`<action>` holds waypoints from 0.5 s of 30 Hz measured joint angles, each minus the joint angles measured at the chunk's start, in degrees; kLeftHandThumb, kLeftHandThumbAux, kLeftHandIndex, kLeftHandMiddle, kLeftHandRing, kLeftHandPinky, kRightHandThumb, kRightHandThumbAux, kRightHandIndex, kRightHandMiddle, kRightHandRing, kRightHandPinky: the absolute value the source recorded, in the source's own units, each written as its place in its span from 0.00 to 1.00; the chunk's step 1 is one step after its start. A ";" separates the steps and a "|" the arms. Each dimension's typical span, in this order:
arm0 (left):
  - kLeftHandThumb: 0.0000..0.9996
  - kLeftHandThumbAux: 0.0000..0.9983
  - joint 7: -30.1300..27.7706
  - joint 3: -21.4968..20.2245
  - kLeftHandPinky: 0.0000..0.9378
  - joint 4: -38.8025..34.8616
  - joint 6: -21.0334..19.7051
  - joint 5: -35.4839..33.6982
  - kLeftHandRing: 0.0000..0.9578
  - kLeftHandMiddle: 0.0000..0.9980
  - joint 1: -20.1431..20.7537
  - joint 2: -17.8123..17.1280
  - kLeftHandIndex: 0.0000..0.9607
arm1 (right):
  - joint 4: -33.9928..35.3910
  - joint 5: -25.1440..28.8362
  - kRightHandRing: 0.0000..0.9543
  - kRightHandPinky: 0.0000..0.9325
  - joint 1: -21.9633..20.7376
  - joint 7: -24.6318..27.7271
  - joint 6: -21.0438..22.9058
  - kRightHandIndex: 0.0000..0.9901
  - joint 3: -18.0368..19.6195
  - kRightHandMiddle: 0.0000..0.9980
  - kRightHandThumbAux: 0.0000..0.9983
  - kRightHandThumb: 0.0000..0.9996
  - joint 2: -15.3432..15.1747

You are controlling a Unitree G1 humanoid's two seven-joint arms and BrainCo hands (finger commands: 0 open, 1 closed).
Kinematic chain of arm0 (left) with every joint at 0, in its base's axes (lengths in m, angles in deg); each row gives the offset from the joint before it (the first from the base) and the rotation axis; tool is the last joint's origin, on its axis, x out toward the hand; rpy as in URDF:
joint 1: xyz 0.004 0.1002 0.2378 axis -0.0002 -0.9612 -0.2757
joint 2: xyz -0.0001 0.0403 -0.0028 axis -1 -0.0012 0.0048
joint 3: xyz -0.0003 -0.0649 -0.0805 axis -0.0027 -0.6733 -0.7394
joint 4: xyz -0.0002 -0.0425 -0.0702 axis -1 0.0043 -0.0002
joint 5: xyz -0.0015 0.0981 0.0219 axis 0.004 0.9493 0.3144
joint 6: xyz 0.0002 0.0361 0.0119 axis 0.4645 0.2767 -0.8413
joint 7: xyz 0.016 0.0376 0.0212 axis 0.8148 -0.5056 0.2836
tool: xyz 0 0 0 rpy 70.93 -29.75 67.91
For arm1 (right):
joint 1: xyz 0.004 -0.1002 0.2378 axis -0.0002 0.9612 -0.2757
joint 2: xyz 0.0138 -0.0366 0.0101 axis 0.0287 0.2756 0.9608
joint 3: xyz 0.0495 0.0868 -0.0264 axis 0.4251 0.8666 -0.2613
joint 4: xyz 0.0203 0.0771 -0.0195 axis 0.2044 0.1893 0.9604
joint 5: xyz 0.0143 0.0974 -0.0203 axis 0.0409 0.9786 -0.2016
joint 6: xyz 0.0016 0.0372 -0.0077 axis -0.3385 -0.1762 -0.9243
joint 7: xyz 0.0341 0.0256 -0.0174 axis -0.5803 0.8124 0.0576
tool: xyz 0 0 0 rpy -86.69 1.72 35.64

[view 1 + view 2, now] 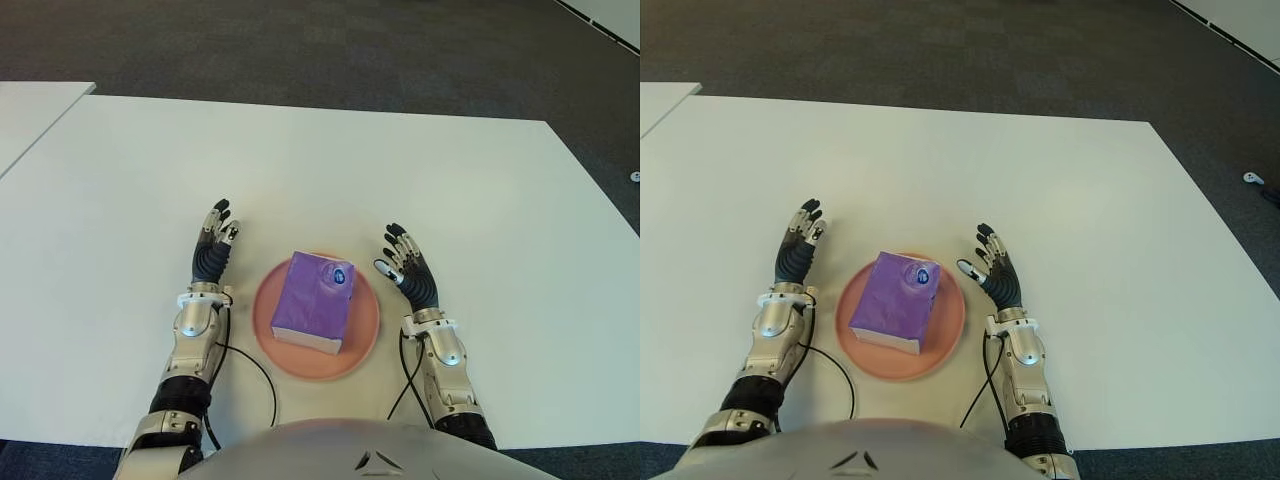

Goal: Put the tissue paper into the plate.

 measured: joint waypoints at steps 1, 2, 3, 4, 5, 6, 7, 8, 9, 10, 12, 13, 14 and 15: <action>0.00 0.40 -0.01 0.04 0.00 -0.42 -0.29 -0.07 0.00 0.00 -0.10 0.01 0.00 | 0.03 0.00 0.00 0.00 0.04 0.00 0.05 0.00 0.00 0.00 0.67 0.00 0.02; 0.00 0.40 -0.07 0.08 0.00 -0.68 -0.55 -0.17 0.00 0.00 -0.22 0.00 0.00 | 0.06 0.02 0.00 0.00 0.08 -0.02 0.06 0.00 0.00 0.00 0.68 0.00 0.05; 0.00 0.40 -0.29 0.09 0.00 -0.91 -0.80 -0.30 0.00 0.00 -0.31 0.00 0.00 | 0.09 0.01 0.00 0.00 0.12 -0.06 0.07 0.00 0.00 0.00 0.68 0.00 0.13; 0.00 0.40 -0.54 0.11 0.00 -1.08 -0.88 -0.53 0.00 0.00 -0.40 0.00 0.00 | 0.12 0.02 0.00 0.00 0.15 -0.09 0.07 0.00 0.01 0.00 0.69 0.00 0.22; 0.00 0.40 -0.79 0.12 0.00 -1.29 -0.97 -0.74 0.00 0.00 -0.54 0.00 0.00 | 0.17 0.02 0.00 0.00 0.20 -0.13 0.07 0.00 0.02 0.00 0.69 0.00 0.30; 0.00 0.40 -0.80 0.14 0.00 -1.47 -1.08 -0.82 0.00 0.00 -0.63 0.00 0.00 | 0.21 0.02 0.00 0.00 0.23 -0.15 0.07 0.00 0.03 0.00 0.70 0.00 0.31; 0.00 0.40 -0.83 0.16 0.00 -1.60 -1.21 -0.91 0.00 0.00 -0.68 -0.01 0.00 | 0.24 0.02 0.00 0.00 0.25 -0.17 0.07 0.00 0.04 0.00 0.70 0.00 0.33; 0.00 0.40 -1.01 0.18 0.00 -1.71 -1.30 -1.12 0.00 0.00 -0.72 -0.02 0.00 | 0.27 0.02 0.00 0.00 0.28 -0.19 0.07 0.00 0.05 0.00 0.70 0.00 0.35; 0.00 0.40 -1.28 0.19 0.00 -1.80 -1.41 -1.28 0.00 0.00 -0.76 -0.03 0.00 | 0.29 0.02 0.00 0.00 0.29 -0.22 0.06 0.00 0.06 0.00 0.71 0.00 0.38; 0.00 0.40 -1.56 0.22 0.00 -1.89 -1.52 -1.39 0.00 0.00 -0.78 -0.05 0.00 | 0.30 0.01 0.00 0.00 0.30 -0.26 0.06 0.00 0.07 0.00 0.72 0.00 0.40; 0.00 0.40 -2.30 0.28 0.00 -2.14 -1.87 -1.73 0.00 0.00 -0.92 -0.16 0.00 | 0.30 -0.03 0.00 0.00 0.30 -0.46 0.06 0.00 0.11 0.00 0.72 0.00 0.48; 0.00 0.40 -2.63 0.32 0.00 -2.23 -1.96 -1.83 0.00 0.00 -1.00 -0.21 0.00 | 0.29 -0.03 0.00 0.00 0.30 -0.55 0.06 0.00 0.13 0.00 0.73 0.00 0.50; 0.00 0.40 -2.91 0.34 0.00 -2.37 -2.01 -1.92 0.00 0.00 -1.08 -0.25 0.00 | 0.28 -0.04 0.00 0.00 0.30 -0.72 0.06 0.00 0.20 0.00 0.73 0.00 0.55; 0.00 0.40 -3.16 0.35 0.00 -2.50 -2.07 -2.02 0.00 0.00 -1.20 -0.27 0.00 | 0.26 -0.04 0.00 0.00 0.30 -0.93 0.06 0.00 0.25 0.00 0.74 0.00 0.59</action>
